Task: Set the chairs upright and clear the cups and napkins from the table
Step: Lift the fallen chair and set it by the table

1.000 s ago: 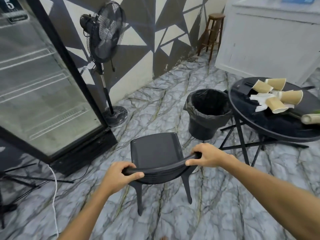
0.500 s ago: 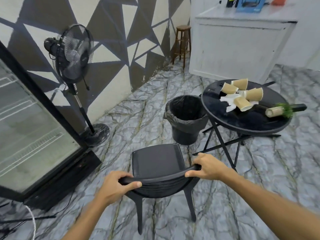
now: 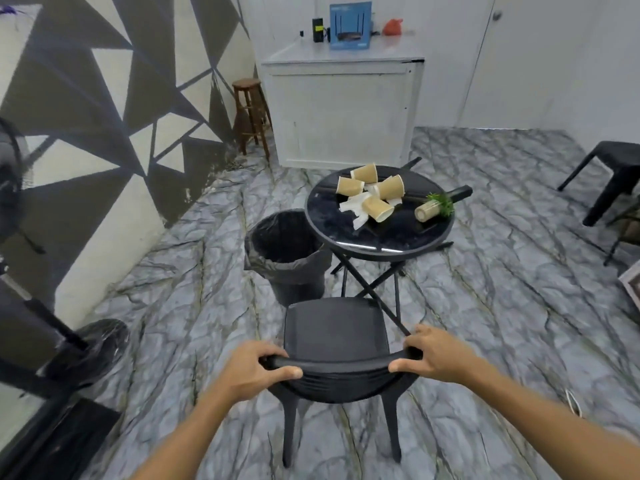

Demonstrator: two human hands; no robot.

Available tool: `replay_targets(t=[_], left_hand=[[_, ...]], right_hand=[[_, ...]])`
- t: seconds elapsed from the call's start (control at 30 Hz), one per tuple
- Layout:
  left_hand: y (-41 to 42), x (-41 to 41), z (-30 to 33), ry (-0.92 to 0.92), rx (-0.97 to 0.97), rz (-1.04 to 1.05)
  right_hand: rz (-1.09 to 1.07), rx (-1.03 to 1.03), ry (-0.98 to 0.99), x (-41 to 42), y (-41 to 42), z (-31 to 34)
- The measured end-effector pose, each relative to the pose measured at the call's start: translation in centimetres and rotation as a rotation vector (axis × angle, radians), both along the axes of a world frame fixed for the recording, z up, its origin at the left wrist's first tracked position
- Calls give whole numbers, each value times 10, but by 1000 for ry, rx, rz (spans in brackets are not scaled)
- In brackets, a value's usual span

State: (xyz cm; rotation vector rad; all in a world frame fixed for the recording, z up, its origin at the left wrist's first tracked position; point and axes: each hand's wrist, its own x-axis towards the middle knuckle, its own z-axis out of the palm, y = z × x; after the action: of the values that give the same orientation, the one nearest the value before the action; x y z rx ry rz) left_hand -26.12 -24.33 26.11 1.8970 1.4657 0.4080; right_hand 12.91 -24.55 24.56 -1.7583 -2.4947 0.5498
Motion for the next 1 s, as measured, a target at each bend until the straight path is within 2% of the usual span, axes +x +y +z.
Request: replay_targets(t=[0.23, 0.37, 0.57, 0.83, 1.0], left_hand=[[60, 23, 2, -40, 40, -208], [98, 2, -3, -38, 21, -256], [112, -17, -14, 53, 50, -274], [108, 8, -14, -78, 128, -163], [99, 13, -19, -67, 160, -213]], right_hand=[[-161, 21, 7, 13, -4, 0], [-223, 62, 3, -10, 9, 0], [-288, 92, 0, -33, 5, -9], [-291, 52, -41, -8, 12, -3], [-292, -2, 21, 0, 14, 9]])
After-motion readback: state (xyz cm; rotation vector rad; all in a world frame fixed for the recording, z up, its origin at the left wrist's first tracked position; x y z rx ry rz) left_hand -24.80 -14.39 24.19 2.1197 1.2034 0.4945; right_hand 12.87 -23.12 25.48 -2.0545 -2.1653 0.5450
